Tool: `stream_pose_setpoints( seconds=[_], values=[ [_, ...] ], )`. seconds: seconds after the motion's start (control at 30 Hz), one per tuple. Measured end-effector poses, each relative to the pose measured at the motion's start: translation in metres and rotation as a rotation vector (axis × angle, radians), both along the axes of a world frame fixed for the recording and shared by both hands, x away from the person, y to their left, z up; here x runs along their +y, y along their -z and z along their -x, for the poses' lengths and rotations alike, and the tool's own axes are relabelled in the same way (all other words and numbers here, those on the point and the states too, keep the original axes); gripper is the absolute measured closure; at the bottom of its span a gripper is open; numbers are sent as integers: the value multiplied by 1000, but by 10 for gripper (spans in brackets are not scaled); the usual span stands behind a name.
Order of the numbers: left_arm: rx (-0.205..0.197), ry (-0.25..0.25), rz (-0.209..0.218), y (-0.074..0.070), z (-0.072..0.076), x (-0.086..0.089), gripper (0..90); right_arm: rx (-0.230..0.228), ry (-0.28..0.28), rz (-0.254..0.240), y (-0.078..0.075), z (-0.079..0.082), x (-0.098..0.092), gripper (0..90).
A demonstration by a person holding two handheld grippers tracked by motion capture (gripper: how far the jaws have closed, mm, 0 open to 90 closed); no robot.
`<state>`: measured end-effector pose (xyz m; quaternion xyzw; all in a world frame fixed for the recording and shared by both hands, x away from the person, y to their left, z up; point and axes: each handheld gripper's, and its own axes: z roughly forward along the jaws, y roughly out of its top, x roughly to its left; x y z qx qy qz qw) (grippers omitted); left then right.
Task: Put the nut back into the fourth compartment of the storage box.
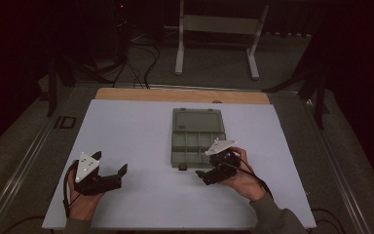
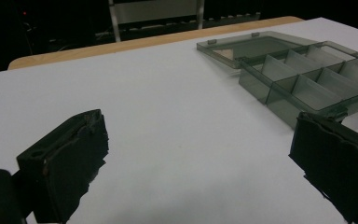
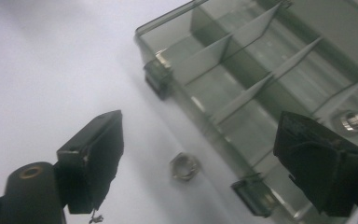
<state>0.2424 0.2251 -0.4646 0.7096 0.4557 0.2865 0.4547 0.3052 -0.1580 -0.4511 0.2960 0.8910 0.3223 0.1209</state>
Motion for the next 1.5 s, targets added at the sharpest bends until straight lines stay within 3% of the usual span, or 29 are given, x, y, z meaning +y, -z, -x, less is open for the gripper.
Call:
stream_pose_setpoints(
  seconds=[0.37, 0.6, 1.1, 1.5],
  values=[
    [-6, -2, 3, -1, 0, 1, 41, 34, -62, 58, 20, 8, 7, 245],
    [-4, -3, 1, 0, 0, 1, 41, 63, -102, 91, 33, 9, 10, 346],
    [-1, -3, -8, 0, 0, 1, 41, 77, -102, 151, 51, -1, 14, 491],
    [-1, -6, -8, 1, 0, 1, 42, 117, -120, 131, 52, -3, 12, 616]
  ],
)
